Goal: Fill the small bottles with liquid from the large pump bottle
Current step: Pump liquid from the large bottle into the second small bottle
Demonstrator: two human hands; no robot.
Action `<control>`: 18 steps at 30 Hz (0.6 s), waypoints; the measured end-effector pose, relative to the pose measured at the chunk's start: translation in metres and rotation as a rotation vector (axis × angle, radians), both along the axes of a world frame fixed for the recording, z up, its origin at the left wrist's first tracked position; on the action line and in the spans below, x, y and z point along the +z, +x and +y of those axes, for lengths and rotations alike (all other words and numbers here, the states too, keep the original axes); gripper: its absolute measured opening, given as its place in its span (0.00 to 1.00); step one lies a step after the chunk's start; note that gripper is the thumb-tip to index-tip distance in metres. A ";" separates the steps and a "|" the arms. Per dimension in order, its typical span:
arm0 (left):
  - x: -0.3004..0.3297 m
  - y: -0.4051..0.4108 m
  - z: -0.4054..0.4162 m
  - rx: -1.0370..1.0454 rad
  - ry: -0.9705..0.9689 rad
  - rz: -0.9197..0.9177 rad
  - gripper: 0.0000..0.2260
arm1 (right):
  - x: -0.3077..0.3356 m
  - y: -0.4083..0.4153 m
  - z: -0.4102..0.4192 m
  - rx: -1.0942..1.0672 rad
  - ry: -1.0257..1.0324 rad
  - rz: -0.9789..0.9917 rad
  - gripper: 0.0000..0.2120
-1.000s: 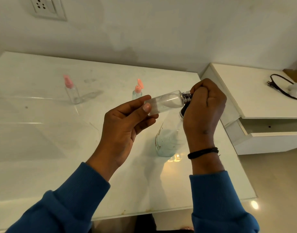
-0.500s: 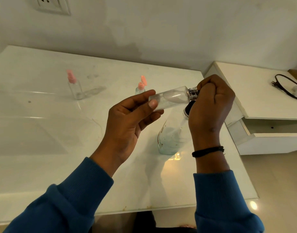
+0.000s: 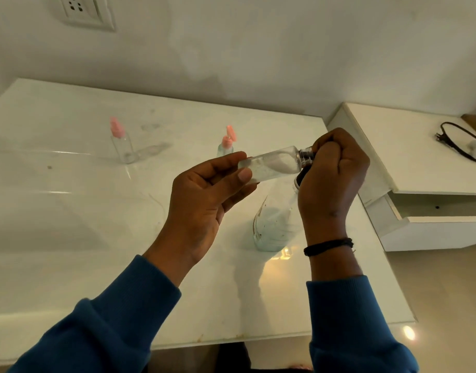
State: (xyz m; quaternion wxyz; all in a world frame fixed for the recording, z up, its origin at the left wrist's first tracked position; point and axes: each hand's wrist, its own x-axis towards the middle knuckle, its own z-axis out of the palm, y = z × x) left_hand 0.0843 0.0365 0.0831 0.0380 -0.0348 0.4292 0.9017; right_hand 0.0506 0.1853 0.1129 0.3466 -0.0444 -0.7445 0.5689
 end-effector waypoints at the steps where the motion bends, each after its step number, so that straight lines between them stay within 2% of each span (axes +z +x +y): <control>1: 0.000 0.000 0.001 -0.002 0.002 -0.004 0.19 | 0.002 0.000 0.001 -0.006 0.003 0.002 0.10; 18: -0.001 -0.001 -0.001 0.020 0.018 0.000 0.19 | 0.001 0.000 0.000 0.026 -0.036 0.008 0.09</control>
